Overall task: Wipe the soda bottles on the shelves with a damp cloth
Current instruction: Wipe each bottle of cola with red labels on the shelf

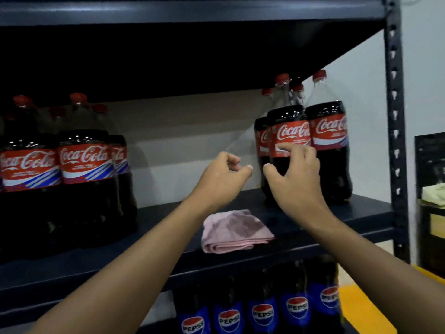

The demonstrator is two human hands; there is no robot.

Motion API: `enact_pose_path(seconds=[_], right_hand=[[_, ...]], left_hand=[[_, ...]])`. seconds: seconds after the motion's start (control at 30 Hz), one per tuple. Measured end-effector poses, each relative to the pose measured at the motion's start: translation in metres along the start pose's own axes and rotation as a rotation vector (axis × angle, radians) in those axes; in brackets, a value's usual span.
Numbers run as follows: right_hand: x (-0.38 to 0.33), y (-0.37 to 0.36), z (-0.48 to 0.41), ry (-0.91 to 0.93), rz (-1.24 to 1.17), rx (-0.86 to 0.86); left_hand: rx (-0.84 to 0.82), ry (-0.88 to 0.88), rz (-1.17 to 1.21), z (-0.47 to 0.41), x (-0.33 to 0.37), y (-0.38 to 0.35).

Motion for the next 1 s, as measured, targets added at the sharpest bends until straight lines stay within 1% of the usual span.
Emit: enact_pose_path(seconds=[0.07, 0.13, 0.23, 0.3, 0.47, 0.63, 0.7, 0.83, 1.0], right_hand=[[0.020, 0.009, -0.008, -0.088, 0.053, -0.008], [0.037, 0.011, -0.013, -0.180, 0.045, -0.070], [0.056, 0.009, -0.017, -0.285, 0.018, -0.163], [0.064, 0.009, -0.020, -0.314, 0.020, -0.175], [0.067, 0.010, -0.023, -0.288, 0.086, -0.151], [0.061, -0.004, -0.024, -0.193, 0.147, -0.187], [0.055, -0.016, -0.025, -0.159, 0.175, -0.216], [0.041, -0.042, -0.031, -0.103, 0.220, -0.289], [0.028, -0.079, -0.043, -0.113, 0.200, -0.387]], left_hand=[[-0.078, 0.023, -0.020, -0.012, 0.009, -0.024], [-0.143, 0.059, -0.007, -0.021, 0.016, -0.044], [-0.211, 0.105, 0.081, -0.027, 0.023, -0.067], [-0.264, 0.129, 0.136, -0.030, 0.022, -0.080], [-0.242, 0.195, 0.247, -0.033, 0.011, -0.081], [-0.243, 0.172, 0.148, -0.036, -0.004, -0.057], [-0.236, 0.169, 0.125, -0.039, -0.012, -0.045], [-0.226, 0.202, 0.158, -0.047, -0.033, -0.026], [-0.165, 0.263, 0.147, -0.058, -0.066, -0.004]])
Point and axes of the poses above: each hand's wrist, its own z-axis away from the middle knuckle, its own y-axis out of the back of the hand, x = y × z, the point moved 3 cm from there along -z, towards the middle knuckle, and after that the axes turned 3 degrees about -y, right-handed, at the moved point
